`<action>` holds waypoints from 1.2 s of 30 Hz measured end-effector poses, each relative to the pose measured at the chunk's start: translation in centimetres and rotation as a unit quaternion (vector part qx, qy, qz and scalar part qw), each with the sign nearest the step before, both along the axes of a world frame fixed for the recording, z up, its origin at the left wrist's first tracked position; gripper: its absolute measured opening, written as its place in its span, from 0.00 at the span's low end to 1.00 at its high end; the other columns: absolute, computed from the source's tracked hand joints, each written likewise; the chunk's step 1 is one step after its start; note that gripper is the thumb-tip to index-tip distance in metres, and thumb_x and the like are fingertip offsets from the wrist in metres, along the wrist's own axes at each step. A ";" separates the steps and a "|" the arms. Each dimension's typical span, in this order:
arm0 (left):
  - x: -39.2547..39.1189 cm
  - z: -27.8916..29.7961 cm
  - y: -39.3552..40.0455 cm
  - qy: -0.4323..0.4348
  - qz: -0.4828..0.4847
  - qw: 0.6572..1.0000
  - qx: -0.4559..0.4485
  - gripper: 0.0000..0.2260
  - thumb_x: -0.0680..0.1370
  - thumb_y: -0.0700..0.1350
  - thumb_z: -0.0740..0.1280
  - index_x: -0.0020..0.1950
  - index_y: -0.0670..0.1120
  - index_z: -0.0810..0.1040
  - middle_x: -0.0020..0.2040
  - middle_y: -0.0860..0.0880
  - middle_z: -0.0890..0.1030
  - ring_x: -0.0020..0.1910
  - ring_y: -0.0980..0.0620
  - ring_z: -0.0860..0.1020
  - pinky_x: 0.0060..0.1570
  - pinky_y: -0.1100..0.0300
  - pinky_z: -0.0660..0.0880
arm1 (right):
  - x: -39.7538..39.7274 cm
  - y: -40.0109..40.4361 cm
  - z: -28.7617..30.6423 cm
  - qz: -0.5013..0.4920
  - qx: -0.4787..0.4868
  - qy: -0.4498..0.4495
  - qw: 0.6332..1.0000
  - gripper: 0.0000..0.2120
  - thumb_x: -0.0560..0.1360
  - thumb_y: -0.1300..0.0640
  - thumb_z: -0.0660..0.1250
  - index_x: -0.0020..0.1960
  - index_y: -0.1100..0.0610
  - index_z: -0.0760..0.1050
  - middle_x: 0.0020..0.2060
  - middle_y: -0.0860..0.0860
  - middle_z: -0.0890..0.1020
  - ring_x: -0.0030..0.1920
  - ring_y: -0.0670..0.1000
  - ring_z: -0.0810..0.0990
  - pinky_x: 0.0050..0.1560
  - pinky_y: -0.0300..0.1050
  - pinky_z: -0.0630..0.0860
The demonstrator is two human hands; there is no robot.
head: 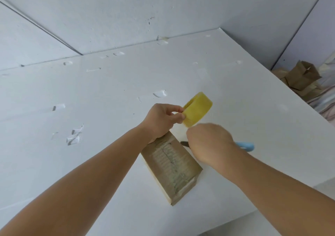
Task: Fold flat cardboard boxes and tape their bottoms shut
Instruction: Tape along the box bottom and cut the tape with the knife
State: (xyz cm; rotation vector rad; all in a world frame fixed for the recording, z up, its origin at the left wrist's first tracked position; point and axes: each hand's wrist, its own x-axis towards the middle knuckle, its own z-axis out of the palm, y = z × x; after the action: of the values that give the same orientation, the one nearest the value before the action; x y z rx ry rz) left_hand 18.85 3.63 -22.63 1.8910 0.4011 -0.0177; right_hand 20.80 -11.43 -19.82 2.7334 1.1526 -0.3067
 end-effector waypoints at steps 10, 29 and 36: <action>0.1 -0.1 0.5 0.007 0.022 0.999 -0.049 0.05 0.74 0.44 0.72 0.49 0.48 0.84 0.34 0.53 0.81 0.29 0.61 0.73 0.34 0.72 0.72 | 3.6 -2.4 -9.1 -0.138 0.082 0.084 0.984 0.12 0.78 0.47 0.55 0.43 0.53 0.68 0.39 0.50 0.72 0.46 0.55 0.75 0.36 0.44 0.65; 0.3 -0.2 0.5 0.016 0.057 0.993 -0.103 0.05 0.73 0.43 0.72 0.49 0.48 0.84 0.32 0.53 0.79 0.31 0.57 0.72 0.40 0.63 0.72 | -0.3 1.3 -5.4 -0.381 0.485 0.534 0.578 0.09 0.71 0.53 0.73 0.36 0.57 0.80 0.33 0.54 0.83 0.33 0.51 0.82 0.36 0.43 0.78; -0.8 0.8 1.0 -0.114 0.156 0.972 -0.131 0.04 0.76 0.43 0.70 0.49 0.48 0.83 0.33 0.56 0.80 0.33 0.59 0.74 0.39 0.68 0.72 | -1.0 1.4 -5.5 -0.379 0.488 0.534 0.577 0.10 0.72 0.52 0.71 0.36 0.57 0.77 0.30 0.51 0.82 0.31 0.50 0.80 0.35 0.42 0.77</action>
State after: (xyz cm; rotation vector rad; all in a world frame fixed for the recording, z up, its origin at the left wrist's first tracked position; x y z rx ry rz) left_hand 18.06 4.62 -21.81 1.5334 0.5081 0.3390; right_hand 19.80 -9.99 -25.33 3.9058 -0.1835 -2.3113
